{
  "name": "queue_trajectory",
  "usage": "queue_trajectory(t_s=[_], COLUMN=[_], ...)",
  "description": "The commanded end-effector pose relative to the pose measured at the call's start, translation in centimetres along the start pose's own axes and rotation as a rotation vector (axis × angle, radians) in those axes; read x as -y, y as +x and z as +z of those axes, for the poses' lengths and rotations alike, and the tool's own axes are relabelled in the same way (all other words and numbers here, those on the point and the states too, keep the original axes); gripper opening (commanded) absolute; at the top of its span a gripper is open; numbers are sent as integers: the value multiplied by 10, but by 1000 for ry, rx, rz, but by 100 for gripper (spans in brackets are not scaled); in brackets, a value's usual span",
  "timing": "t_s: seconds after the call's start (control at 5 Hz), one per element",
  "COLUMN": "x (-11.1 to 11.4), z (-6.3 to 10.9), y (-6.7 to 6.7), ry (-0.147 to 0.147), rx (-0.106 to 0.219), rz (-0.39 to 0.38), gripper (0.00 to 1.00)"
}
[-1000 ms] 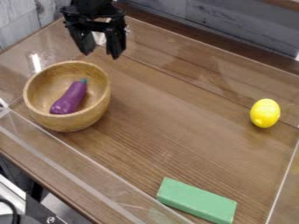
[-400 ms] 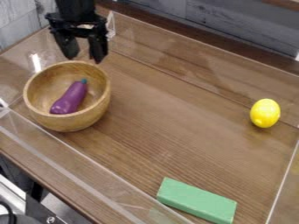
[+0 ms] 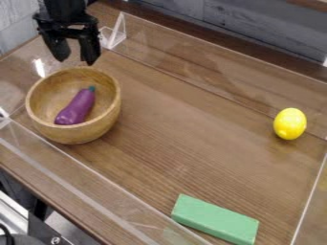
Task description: Put the purple eggplant in the brown bowl
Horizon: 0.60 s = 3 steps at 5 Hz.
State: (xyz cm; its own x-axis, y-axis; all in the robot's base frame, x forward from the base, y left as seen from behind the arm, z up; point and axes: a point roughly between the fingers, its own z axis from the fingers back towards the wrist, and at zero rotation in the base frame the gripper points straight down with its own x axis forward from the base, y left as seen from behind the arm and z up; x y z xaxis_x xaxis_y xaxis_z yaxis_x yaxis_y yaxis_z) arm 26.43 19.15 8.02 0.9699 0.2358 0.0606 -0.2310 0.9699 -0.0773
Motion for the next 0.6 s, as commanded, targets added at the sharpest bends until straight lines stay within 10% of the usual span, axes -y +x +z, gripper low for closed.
queue_trajectory(t_s=[0.0, 0.4], x=[-13, -22], z=[12, -2], y=[12, 17], ry=[42, 66], rx=[52, 48], rz=[4, 22], gripper=[100, 100])
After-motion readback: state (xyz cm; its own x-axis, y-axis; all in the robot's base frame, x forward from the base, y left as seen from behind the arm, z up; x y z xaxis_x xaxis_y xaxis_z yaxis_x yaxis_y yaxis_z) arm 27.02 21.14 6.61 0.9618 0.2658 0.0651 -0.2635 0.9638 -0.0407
